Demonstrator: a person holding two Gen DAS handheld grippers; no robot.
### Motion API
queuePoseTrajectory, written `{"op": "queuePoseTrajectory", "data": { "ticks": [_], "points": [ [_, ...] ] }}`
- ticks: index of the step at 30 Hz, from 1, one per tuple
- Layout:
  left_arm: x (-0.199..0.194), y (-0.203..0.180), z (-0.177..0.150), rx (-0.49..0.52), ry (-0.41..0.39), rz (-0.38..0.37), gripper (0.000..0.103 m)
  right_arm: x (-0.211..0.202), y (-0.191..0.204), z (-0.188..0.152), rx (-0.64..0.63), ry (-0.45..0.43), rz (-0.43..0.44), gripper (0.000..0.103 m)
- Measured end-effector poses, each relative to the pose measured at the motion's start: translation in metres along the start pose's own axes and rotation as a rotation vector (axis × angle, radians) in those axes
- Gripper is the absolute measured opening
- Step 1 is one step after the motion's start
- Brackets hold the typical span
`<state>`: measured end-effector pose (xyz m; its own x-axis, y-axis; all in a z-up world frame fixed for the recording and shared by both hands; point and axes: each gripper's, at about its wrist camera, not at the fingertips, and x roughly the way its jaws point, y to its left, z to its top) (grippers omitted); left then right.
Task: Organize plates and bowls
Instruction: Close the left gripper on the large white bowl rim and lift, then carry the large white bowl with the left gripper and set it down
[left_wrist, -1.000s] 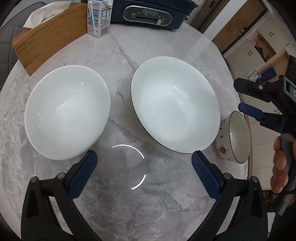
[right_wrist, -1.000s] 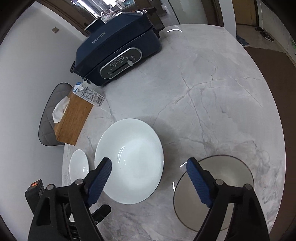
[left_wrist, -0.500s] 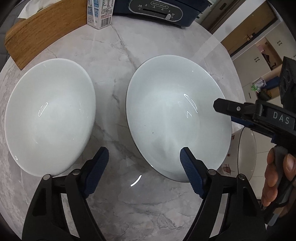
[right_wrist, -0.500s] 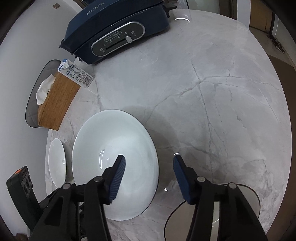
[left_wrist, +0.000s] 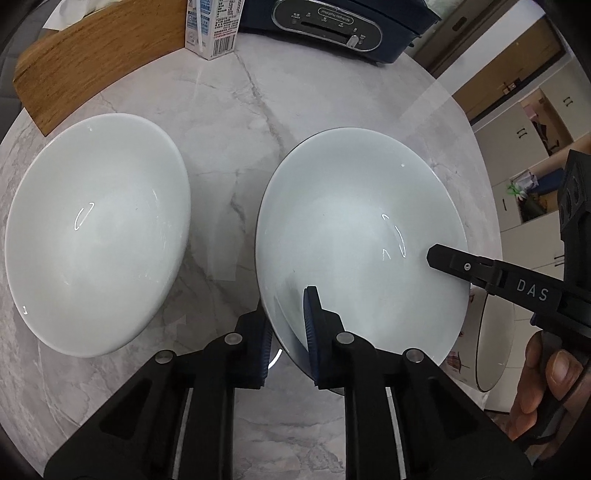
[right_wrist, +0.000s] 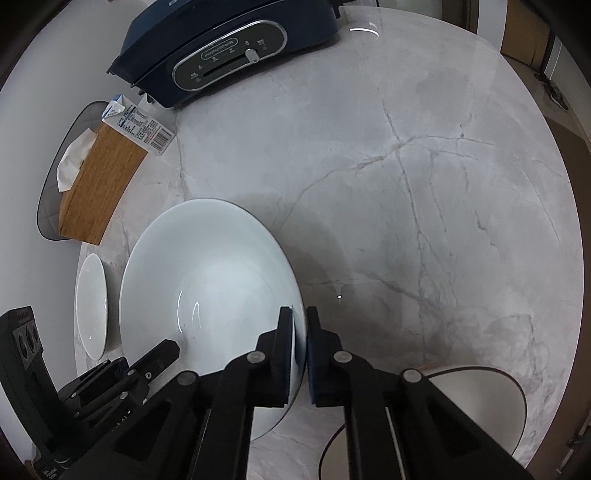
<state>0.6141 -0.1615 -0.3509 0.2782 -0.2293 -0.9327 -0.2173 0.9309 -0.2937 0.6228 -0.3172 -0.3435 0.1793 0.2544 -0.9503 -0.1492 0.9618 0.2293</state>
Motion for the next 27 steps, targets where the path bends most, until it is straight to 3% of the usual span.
{"op": "queuePoseTrajectory", "data": {
  "ticks": [15, 27],
  "points": [
    [-0.025, 0.007, -0.020, 0.040, 0.010, 0.007, 0.013, -0.022, 0.022, -0.021, -0.037, -0.023, 0.004, 0.007],
    [-0.082, 0.021, -0.080, 0.135, -0.003, 0.007, 0.013, -0.057, 0.049, -0.100, -0.040, -0.047, 0.043, 0.008]
  ]
}}
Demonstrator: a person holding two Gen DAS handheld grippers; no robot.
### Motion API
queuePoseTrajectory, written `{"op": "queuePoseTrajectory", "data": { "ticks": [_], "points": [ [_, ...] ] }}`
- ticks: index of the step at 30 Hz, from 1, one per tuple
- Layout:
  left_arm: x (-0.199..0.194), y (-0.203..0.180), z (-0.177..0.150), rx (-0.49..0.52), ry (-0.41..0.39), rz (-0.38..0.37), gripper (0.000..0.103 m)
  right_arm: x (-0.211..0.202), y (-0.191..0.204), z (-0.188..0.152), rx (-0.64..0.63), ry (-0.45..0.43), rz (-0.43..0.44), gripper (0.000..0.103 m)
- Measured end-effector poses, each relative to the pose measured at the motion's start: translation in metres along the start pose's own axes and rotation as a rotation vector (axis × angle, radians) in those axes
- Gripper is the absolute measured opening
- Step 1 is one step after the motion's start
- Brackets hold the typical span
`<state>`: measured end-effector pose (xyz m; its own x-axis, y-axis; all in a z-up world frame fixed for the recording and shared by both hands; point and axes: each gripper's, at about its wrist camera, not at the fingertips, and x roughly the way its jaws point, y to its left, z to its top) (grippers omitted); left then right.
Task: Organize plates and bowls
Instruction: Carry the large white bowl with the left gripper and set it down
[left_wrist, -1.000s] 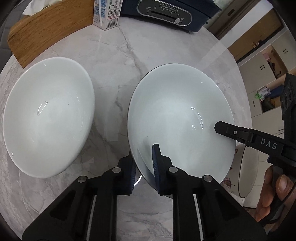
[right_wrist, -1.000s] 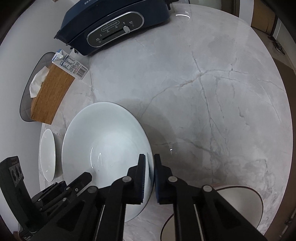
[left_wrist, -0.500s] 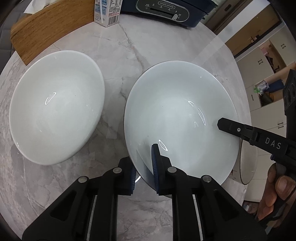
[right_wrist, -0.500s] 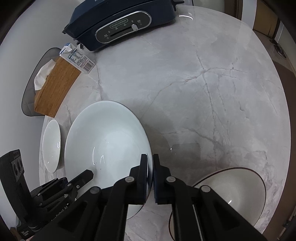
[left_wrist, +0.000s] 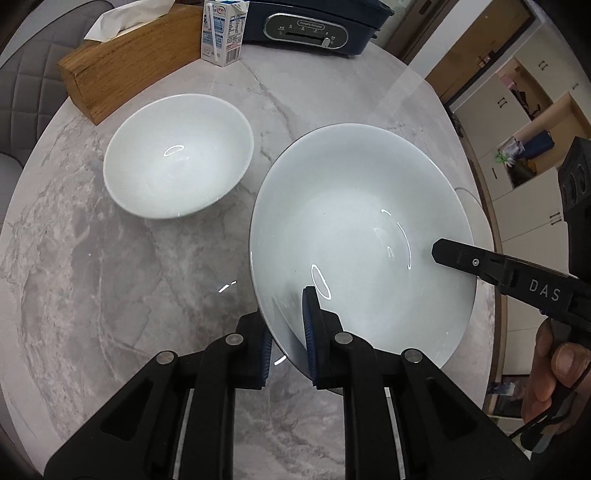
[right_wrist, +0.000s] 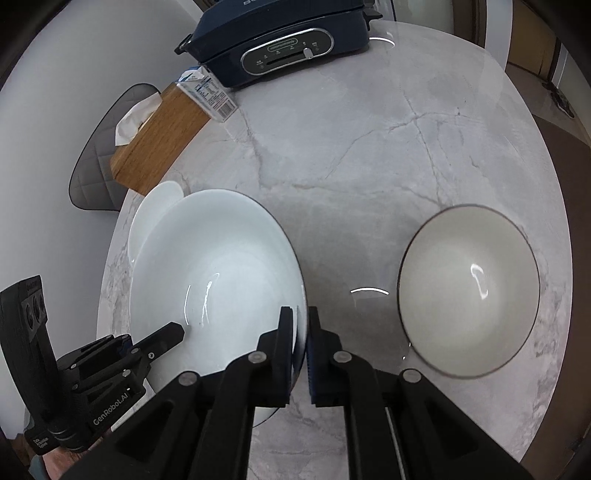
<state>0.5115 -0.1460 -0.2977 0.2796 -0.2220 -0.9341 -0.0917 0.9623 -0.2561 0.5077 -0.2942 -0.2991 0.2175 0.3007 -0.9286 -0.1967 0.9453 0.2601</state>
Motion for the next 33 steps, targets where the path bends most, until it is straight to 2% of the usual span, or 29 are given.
{"op": "queuePoseTrajectory", "data": {
  "ticks": [10, 18, 22, 24, 33],
  "points": [
    [-0.014, 0.023, -0.075, 0.075, 0.065, -0.017, 0.013, 0.004, 0.021, -0.084, 0.046, 0.008, -0.008, 0.009],
    [-0.009, 0.037, -0.113, 0.115, 0.084, 0.012, 0.013, 0.029, 0.028, -0.130, 0.104, 0.024, 0.009, 0.011],
    [-0.005, 0.037, -0.117, 0.128, 0.077, 0.025, 0.013, 0.033, 0.027, -0.134, 0.111, 0.019, 0.013, 0.011],
    [0.000, 0.035, -0.107, 0.128, 0.081, 0.029, 0.013, 0.032, 0.028, -0.136, 0.102, 0.011, 0.004, 0.011],
    [0.010, 0.031, -0.101, 0.121, 0.085, 0.038, 0.013, 0.032, 0.027, -0.134, 0.070, -0.016, -0.024, 0.011]
  ]
}}
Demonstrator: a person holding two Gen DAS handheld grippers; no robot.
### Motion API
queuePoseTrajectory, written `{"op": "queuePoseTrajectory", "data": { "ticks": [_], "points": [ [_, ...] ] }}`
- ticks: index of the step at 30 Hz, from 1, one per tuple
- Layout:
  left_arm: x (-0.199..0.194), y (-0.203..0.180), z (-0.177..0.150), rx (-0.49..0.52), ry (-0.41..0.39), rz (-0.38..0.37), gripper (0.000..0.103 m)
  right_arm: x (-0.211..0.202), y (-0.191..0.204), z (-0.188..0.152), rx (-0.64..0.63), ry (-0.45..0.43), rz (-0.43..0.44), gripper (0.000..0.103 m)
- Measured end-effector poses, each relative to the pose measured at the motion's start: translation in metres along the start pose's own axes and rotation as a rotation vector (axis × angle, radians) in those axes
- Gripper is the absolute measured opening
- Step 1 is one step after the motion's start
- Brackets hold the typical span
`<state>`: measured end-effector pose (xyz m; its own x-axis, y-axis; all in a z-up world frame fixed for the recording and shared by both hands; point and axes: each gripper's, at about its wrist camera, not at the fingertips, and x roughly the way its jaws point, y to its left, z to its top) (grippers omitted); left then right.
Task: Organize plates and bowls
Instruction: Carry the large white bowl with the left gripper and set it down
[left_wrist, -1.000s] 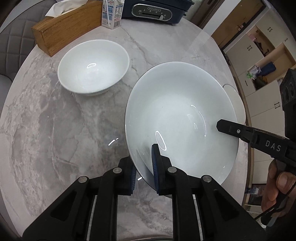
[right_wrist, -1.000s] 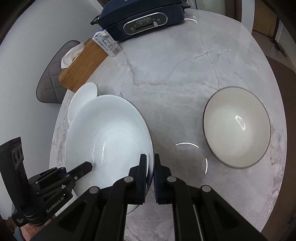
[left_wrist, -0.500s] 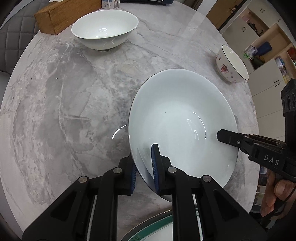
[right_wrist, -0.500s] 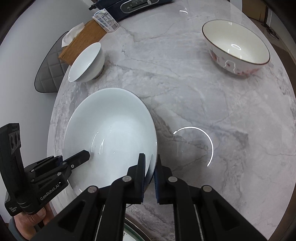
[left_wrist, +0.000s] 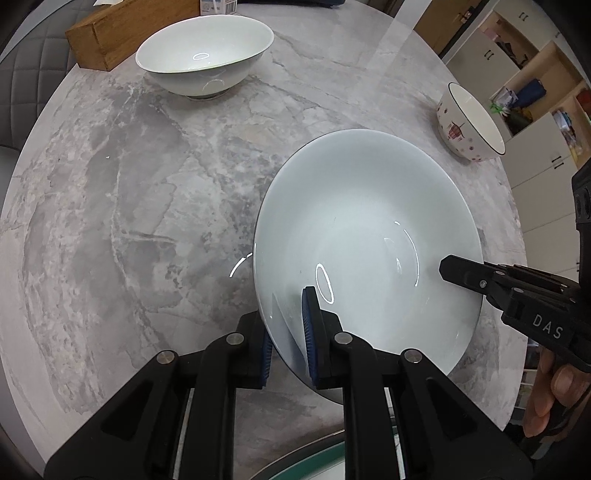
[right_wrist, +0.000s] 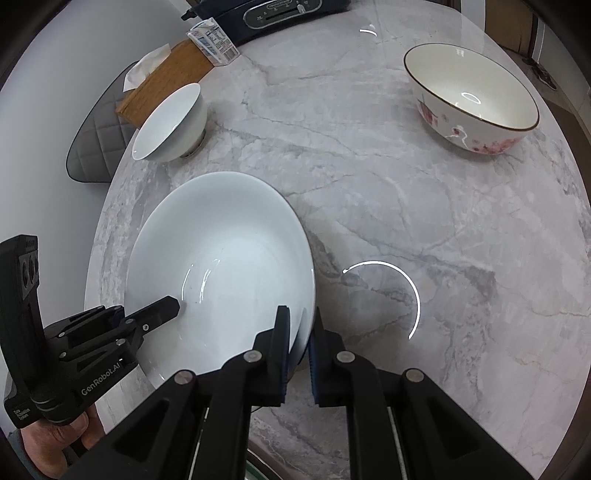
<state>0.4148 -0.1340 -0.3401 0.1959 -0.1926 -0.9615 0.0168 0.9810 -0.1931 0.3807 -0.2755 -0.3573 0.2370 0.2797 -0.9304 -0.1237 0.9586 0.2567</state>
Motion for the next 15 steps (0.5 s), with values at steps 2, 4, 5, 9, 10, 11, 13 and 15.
{"op": "queuePoseTrajectory", "data": {
  "ticks": [2, 4, 5, 9, 10, 11, 13, 15],
  "points": [
    [0.001, 0.001, 0.001, -0.008, -0.001, -0.003, 0.013, 0.000, 0.000, 0.001, -0.008, -0.001, -0.004, 0.011],
    [0.002, 0.003, 0.002, -0.020, -0.005, -0.002, 0.013, 0.000, 0.001, 0.001, -0.013, -0.003, -0.003, 0.011],
    [0.002, 0.004, 0.002, -0.024, -0.010, -0.007, 0.013, 0.000, 0.001, 0.001, -0.015, -0.004, -0.004, 0.011],
    [0.001, 0.004, 0.003, -0.022, -0.015, -0.004, 0.014, 0.000, 0.002, 0.000, -0.018, -0.007, -0.008, 0.012],
    [0.000, 0.004, 0.002, -0.022, -0.017, -0.006, 0.014, 0.000, 0.002, 0.000, -0.018, -0.007, -0.007, 0.013],
    [-0.001, 0.005, 0.002, -0.023, -0.020, -0.009, 0.014, 0.000, 0.002, 0.000, -0.017, -0.007, -0.005, 0.014],
    [-0.005, 0.006, 0.000, -0.022, -0.030, -0.019, 0.016, -0.001, 0.003, 0.000, -0.021, -0.012, -0.010, 0.015],
    [-0.009, 0.008, -0.001, -0.022, -0.039, -0.028, 0.027, -0.003, 0.003, 0.000, -0.023, -0.019, -0.011, 0.022]
  ]
}}
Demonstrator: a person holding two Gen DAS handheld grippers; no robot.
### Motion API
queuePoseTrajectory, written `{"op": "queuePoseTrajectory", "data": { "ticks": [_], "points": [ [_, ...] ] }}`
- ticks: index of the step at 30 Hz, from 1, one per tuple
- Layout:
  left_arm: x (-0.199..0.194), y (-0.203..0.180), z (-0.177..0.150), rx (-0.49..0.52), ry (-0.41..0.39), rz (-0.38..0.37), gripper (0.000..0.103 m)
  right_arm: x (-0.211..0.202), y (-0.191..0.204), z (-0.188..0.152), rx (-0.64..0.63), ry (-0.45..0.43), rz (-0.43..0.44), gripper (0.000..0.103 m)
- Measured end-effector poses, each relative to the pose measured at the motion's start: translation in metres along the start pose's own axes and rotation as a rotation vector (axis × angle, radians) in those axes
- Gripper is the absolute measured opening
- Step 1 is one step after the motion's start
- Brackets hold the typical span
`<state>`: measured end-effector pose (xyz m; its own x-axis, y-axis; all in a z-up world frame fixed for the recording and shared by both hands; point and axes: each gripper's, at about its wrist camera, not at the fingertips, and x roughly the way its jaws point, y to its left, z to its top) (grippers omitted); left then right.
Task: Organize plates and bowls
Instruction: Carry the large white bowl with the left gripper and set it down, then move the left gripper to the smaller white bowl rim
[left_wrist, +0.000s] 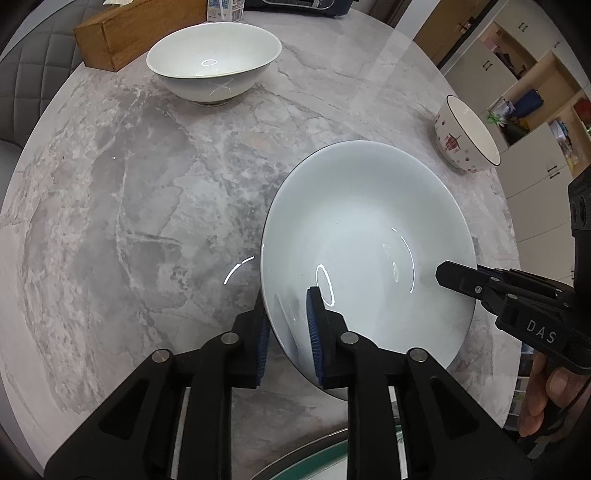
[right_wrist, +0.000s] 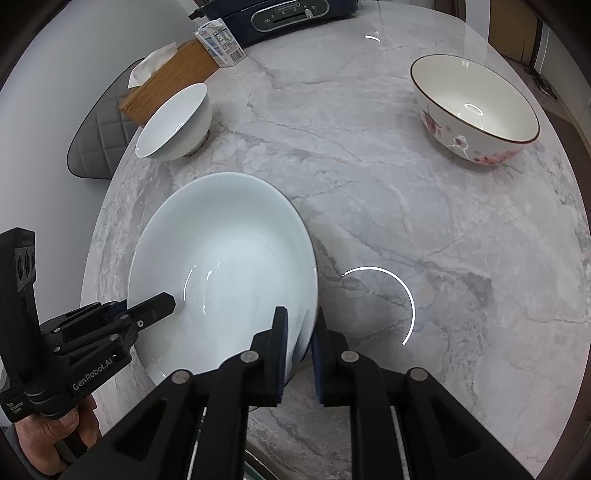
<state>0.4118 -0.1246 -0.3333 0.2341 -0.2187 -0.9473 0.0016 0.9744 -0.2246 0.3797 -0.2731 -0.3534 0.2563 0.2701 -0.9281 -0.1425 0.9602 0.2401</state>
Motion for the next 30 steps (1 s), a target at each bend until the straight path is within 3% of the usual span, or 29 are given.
{"op": "queuePoseTrajectory", "data": {
  "ticks": [1, 2, 6, 11, 14, 15, 16, 21, 26, 30],
  "points": [
    [-0.002, 0.001, -0.001, -0.004, -0.004, -0.008, 0.043, -0.001, 0.000, 0.000, 0.001, -0.005, -0.002, 0.026],
    [-0.004, 0.003, -0.001, -0.008, -0.009, -0.016, 0.050, -0.002, -0.001, 0.000, 0.003, -0.009, -0.008, 0.035],
    [-0.015, 0.012, -0.007, -0.019, -0.023, -0.030, 0.054, -0.010, -0.006, -0.001, 0.023, -0.029, -0.008, 0.060],
    [-0.035, 0.030, -0.016, -0.056, -0.045, -0.064, 0.064, -0.025, -0.017, -0.009, 0.068, -0.076, 0.030, 0.075],
    [-0.047, 0.041, -0.021, -0.082, -0.063, -0.097, 0.083, -0.037, -0.028, -0.020, 0.112, -0.115, 0.091, 0.089],
    [-0.051, 0.044, -0.023, -0.088, -0.067, -0.102, 0.099, -0.041, -0.034, -0.025, 0.137, -0.132, 0.119, 0.097],
    [-0.054, 0.047, -0.025, -0.091, -0.068, -0.104, 0.103, -0.044, -0.038, -0.029, 0.155, -0.144, 0.132, 0.102],
    [-0.075, 0.055, -0.030, -0.071, -0.171, -0.050, 0.103, -0.054, -0.059, -0.048, 0.231, -0.178, 0.188, 0.103],
    [-0.085, 0.061, -0.024, -0.098, -0.206, -0.068, 0.103, -0.061, -0.072, -0.052, 0.282, -0.206, 0.202, 0.103],
    [-0.088, 0.063, -0.011, -0.100, -0.233, -0.056, 0.103, -0.069, -0.068, -0.041, 0.252, -0.228, 0.202, 0.103]
  ]
}}
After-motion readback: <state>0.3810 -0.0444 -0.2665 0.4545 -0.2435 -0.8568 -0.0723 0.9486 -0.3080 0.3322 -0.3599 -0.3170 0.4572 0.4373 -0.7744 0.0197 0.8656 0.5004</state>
